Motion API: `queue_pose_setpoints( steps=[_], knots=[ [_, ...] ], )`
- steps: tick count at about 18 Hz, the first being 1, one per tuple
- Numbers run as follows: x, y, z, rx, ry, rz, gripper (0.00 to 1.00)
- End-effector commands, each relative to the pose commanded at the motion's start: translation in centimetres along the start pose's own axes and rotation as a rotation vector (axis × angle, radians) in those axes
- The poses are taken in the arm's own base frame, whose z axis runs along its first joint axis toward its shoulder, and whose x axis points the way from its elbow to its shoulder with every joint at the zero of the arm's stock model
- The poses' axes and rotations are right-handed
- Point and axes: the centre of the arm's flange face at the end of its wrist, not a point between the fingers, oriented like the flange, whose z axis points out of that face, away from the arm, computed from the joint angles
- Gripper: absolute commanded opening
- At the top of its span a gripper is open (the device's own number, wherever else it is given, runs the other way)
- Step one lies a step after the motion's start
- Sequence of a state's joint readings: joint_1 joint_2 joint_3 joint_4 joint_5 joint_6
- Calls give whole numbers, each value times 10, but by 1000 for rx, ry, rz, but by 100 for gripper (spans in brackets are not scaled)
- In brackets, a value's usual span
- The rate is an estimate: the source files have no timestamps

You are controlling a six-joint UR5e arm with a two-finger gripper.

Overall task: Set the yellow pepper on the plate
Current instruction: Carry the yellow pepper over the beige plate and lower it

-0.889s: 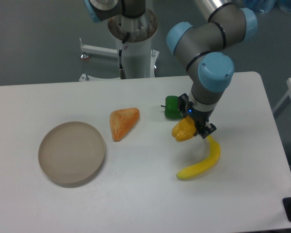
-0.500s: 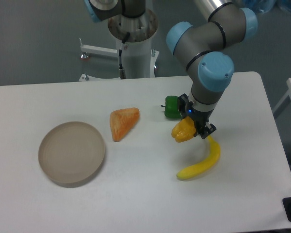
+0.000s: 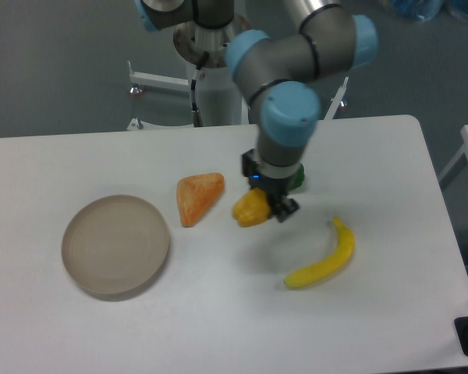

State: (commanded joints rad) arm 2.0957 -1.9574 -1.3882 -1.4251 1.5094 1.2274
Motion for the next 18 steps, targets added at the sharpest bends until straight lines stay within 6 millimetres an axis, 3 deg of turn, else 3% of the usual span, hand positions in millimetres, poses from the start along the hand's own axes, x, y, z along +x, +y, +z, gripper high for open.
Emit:
queue_pose_setpoints(
  steps=[2, 7, 14, 18],
  knots=[
    [24, -36, 4, -4, 4, 4, 28],
    [62, -100, 25, -4, 1, 25, 29],
    [80, -150, 74, 4, 28, 25, 35],
    [85, -165, 95, -1, 33, 36, 43]
  ],
)
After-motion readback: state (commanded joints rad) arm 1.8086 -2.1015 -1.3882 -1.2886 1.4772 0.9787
